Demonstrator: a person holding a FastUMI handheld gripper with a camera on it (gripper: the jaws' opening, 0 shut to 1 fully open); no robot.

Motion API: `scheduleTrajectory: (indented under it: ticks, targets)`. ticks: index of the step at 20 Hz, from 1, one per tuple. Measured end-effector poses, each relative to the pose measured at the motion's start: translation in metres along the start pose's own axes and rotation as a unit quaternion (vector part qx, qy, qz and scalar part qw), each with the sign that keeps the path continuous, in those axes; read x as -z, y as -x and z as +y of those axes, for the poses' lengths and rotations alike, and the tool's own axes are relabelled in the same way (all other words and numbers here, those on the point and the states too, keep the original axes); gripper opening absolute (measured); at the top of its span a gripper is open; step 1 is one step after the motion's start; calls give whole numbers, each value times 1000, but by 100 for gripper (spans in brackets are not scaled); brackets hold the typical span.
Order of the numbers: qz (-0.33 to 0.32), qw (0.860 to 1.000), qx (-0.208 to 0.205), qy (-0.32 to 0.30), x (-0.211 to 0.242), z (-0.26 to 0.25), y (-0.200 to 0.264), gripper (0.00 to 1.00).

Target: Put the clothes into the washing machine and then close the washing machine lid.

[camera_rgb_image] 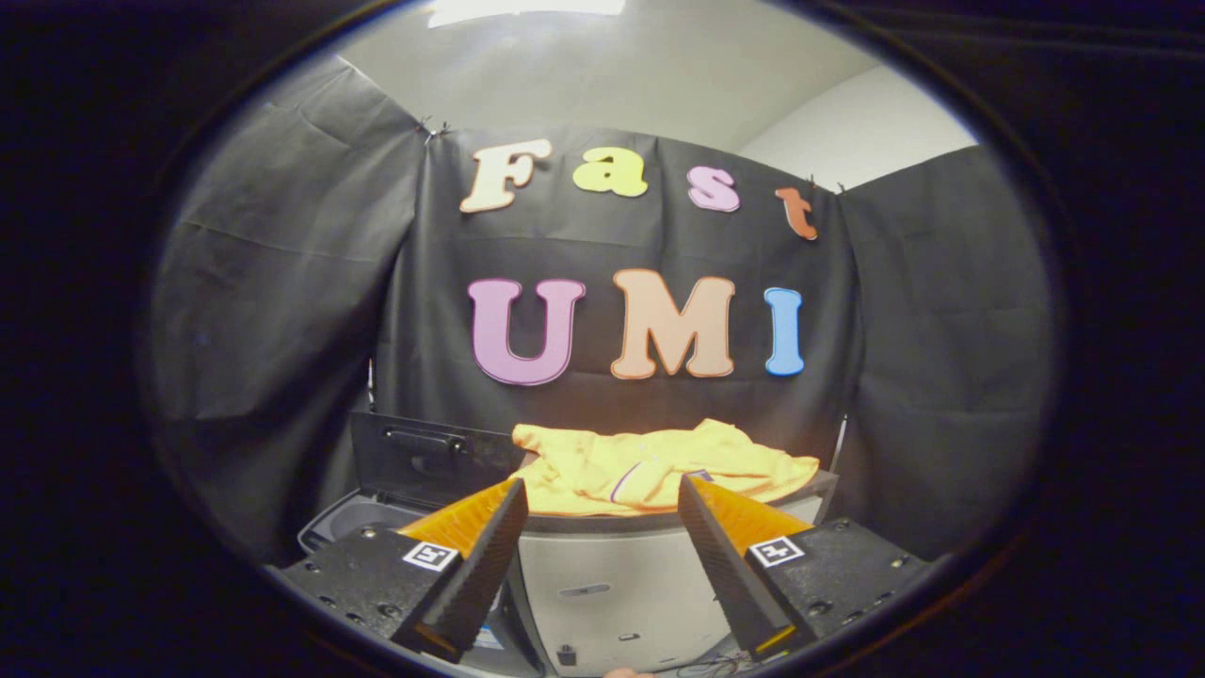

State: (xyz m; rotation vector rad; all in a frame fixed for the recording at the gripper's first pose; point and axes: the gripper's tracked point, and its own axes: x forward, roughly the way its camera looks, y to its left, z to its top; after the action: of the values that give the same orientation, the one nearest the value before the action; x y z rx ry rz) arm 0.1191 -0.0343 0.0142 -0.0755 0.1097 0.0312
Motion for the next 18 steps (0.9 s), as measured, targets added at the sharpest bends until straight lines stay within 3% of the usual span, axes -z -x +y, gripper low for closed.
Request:
scheduleTrajectory:
  ticks: [5,9,14,18]
  targets:
    - [93,995,-14,25,2,-15,-84,97]
    - [164,985,2,46,20,-36,-141,97]
    - [273,962,-13,8,62,-39,-188,98]
    - [315,948,29,-35,83,-60,-214,98]
